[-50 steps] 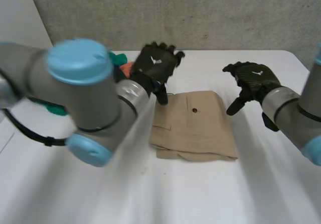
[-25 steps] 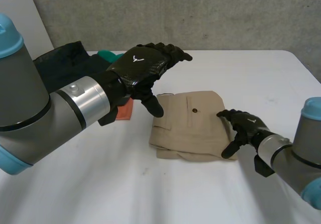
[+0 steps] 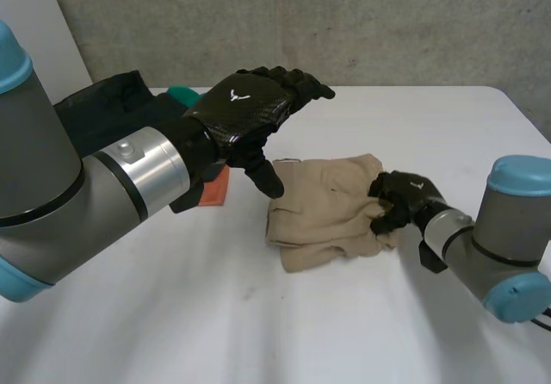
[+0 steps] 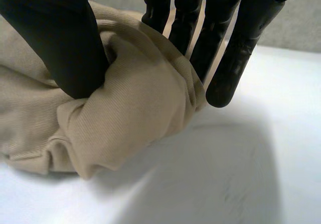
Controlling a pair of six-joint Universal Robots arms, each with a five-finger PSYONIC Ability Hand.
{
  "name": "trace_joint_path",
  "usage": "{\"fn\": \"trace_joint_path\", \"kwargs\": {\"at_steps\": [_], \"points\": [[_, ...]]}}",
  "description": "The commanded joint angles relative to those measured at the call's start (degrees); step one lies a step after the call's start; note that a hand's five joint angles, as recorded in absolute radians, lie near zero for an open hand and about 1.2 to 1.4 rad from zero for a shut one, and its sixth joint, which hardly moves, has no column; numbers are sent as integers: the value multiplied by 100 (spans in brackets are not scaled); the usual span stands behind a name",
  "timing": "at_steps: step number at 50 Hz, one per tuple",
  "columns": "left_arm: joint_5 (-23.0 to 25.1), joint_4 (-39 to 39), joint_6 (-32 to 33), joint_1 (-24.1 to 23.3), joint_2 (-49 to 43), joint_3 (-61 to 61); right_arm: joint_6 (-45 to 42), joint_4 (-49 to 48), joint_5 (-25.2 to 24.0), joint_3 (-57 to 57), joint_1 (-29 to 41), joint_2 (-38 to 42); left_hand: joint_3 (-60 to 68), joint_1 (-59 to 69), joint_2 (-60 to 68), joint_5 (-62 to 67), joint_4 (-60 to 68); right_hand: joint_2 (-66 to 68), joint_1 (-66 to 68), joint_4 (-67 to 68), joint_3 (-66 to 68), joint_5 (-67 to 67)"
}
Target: Fold the laundry.
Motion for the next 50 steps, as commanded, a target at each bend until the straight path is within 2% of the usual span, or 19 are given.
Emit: {"fn": "trace_joint_path", "kwargs": {"at_steps": [1,12,22,31,41,42,43,44,50], "points": [[-1,13,5,0,6,0,7,81,51,-868,-311,212,-155,-54,-111,-210,-120,1447,3027,1210,1822,2207],[-1,22,14,-44,32,43,-142,713,24,-2843,-1787,1160,-171,-71,-127,-226,-137,1447,3027,1210,1822,2207],[-19,30,5,-97,-11,96,-248,837,60,-4303,-2500,2004,-155,-54,-111,-210,-120,1447,3027,1210,1822,2207],[-45,30,14,-228,-29,140,-292,2866,-204,-7720,-3177,3866,-155,-54,-111,-210,-120,1447,3027,1210,1822,2207],[-45,39,14,-263,-64,114,-872,2735,-195,-7592,-3362,3912,-155,-54,-111,-210,-120,1447,3027,1210,1822,2207],[-45,39,14,-264,-73,114,-916,2735,-178,-7592,-3362,3921,-155,-54,-111,-210,-120,571,2150,334,945,1330],[-45,39,14,-264,-73,105,-1003,2735,-160,-7601,-3362,3930,-155,-54,-111,-210,-120,-3868,-2288,-4105,-3493,-3109],[-45,39,5,-272,-82,105,-1065,2727,-151,-7601,-3362,3939,-155,-54,-111,-210,-120,-5553,-3973,-5790,-5178,-4793],[-54,39,5,-325,-99,96,-1408,2384,85,-7636,-3371,3939,-172,-71,-128,-227,-137,-5553,-3973,-5790,-5178,-4793]]}}
